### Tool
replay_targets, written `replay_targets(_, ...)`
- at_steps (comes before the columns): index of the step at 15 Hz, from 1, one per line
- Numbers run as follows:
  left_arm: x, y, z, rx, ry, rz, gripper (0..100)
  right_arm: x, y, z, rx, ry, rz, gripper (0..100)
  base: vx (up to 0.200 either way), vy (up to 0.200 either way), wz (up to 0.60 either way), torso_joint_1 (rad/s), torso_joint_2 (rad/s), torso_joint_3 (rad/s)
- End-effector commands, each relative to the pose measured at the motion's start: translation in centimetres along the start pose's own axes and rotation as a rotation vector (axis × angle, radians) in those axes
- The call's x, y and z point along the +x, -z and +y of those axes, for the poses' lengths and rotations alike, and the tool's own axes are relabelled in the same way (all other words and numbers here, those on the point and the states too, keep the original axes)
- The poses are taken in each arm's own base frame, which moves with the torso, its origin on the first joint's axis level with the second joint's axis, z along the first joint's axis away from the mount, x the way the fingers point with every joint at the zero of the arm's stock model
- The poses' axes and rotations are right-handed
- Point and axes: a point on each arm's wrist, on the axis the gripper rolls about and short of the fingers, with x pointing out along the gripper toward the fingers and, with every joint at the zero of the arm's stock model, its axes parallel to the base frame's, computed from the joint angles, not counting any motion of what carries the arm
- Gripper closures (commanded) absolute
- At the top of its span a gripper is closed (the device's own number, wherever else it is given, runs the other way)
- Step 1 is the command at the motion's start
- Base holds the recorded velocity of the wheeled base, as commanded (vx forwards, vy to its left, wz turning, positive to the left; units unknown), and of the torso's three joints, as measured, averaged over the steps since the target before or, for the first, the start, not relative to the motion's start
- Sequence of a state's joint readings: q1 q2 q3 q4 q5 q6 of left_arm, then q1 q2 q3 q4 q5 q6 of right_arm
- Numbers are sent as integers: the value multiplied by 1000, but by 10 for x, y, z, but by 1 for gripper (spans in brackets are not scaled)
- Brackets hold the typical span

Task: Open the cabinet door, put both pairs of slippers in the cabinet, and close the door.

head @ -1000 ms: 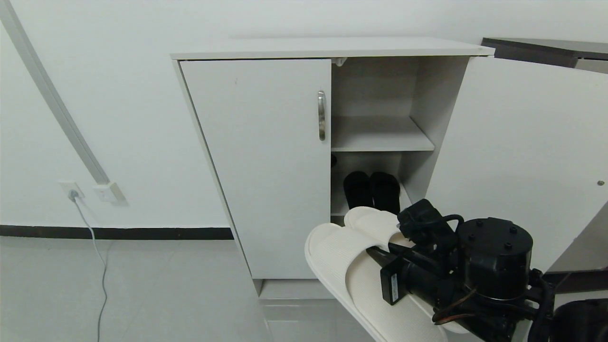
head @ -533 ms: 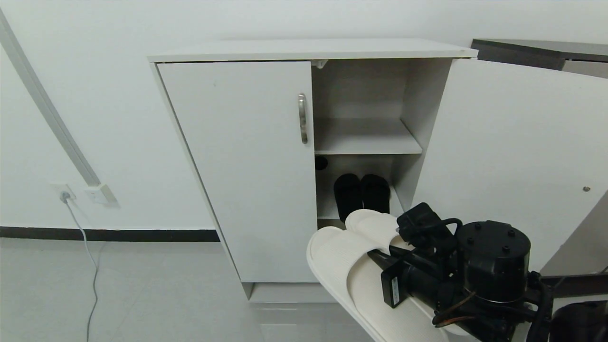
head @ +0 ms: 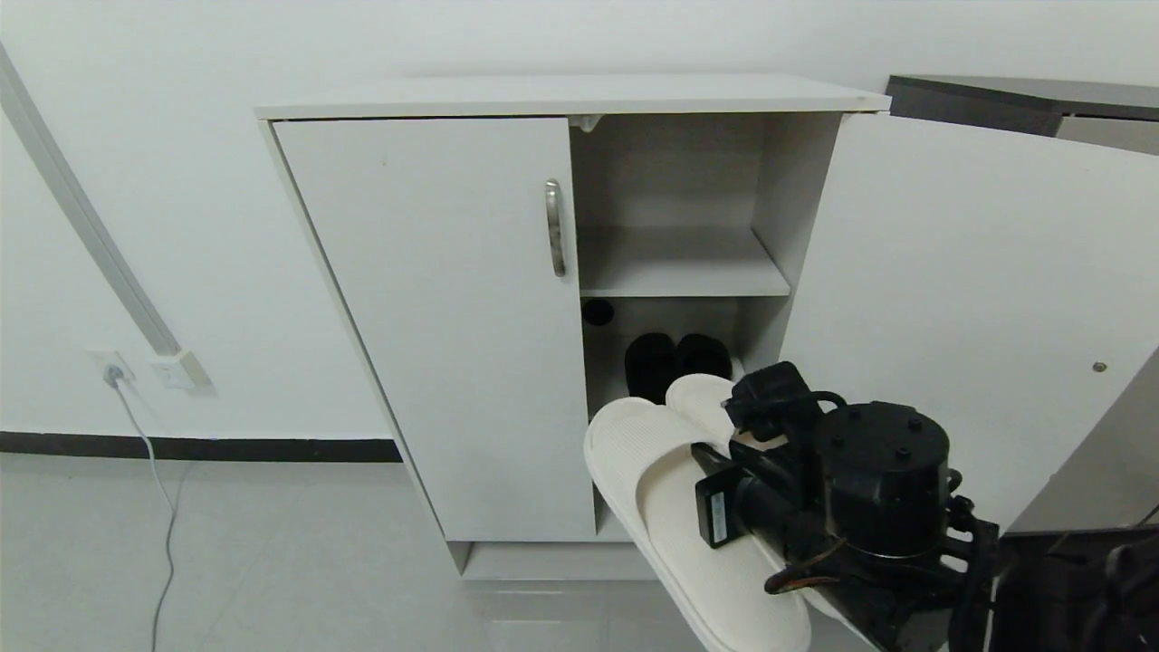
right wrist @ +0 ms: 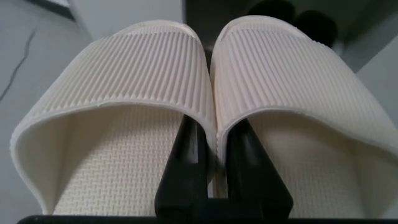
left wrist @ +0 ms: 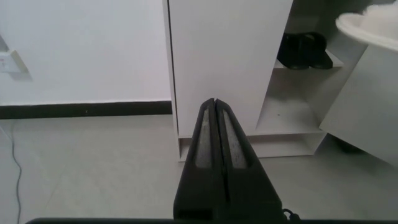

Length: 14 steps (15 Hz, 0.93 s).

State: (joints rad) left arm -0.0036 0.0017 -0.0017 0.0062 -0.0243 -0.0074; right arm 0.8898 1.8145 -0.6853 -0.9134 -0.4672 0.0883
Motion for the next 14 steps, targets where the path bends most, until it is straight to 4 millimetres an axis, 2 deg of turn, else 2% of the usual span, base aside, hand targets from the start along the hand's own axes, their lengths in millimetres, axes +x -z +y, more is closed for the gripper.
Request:
replay_targets(1, 0, 0, 0, 0, 0, 0, 100, 18, -14, 17, 39, 112, 44, 100, 0, 0, 0, 0, 0, 0)
replay_targets(3, 0, 0, 0, 0, 0, 0, 100, 27, -26, 23, 87, 216, 92, 100, 0, 0, 0, 0, 0, 0)
replay_targets(5, 0, 0, 0, 0, 0, 0, 100, 39, -44, 28, 137, 321, 59, 100, 0, 0, 0, 0, 0, 0)
replay_targets(11, 0, 0, 0, 1, 0, 0, 100, 42, -94, 26, 108, 339, 3, 100, 0, 0, 0, 0, 0, 0)
replay_targets(14, 0, 0, 0, 1, 0, 0, 100, 47, -107, 21, 100, 355, -25, 100, 0, 0, 0, 0, 0, 0)
